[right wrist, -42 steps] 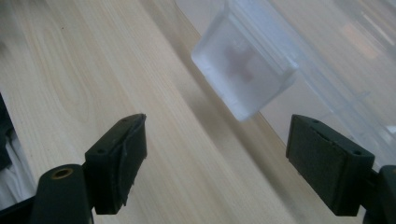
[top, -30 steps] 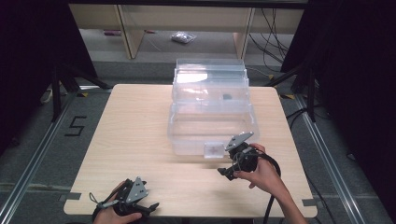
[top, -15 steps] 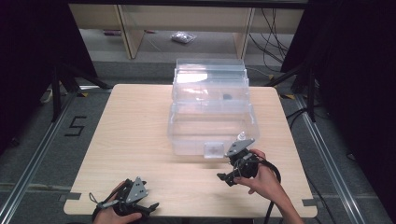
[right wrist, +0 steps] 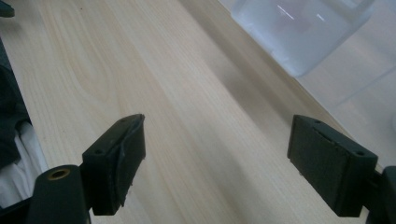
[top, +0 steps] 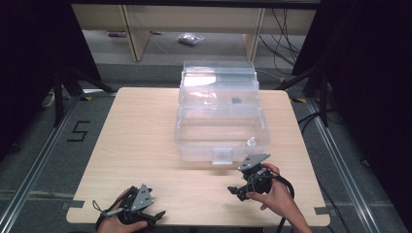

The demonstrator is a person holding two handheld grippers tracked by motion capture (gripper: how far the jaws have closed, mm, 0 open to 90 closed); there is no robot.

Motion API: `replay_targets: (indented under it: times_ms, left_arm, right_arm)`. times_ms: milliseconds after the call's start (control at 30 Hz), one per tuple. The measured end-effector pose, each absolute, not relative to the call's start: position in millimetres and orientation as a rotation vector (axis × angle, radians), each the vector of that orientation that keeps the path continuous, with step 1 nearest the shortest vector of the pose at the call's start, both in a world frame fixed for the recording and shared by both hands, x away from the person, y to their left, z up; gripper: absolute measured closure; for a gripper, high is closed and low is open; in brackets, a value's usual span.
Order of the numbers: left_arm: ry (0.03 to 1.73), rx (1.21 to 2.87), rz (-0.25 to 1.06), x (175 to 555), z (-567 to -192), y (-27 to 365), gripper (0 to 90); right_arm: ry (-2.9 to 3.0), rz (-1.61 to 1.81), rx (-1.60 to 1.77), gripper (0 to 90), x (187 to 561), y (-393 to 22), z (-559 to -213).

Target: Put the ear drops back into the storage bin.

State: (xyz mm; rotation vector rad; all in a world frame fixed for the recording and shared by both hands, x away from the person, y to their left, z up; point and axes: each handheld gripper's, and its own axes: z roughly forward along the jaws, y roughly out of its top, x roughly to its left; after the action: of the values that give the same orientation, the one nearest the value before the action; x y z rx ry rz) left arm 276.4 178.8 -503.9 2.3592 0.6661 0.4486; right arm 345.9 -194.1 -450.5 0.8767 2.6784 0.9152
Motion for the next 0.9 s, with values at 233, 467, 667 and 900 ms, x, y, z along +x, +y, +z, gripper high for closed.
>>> replay_targets:
  times_ms: [233,467,667,900]
  left_arm:
    - [0.667,2.362,0.447,277,-504,179,15.6]
    - [0.665,2.368,0.448,277,-503,179,15.6]
    - [0.663,2.37,0.448,277,-503,179,15.6]
    - [0.661,2.362,0.453,276,-503,179,15.7]
  right_arm:
    - [2.681,0.944,0.846,20.2,341,-200,-459]
    - [2.677,0.98,0.829,20.1,338,-204,-464]
    - [2.692,0.965,0.86,20.0,330,-208,-467]
    - [2.691,0.975,0.839,19.5,326,-211,-475]
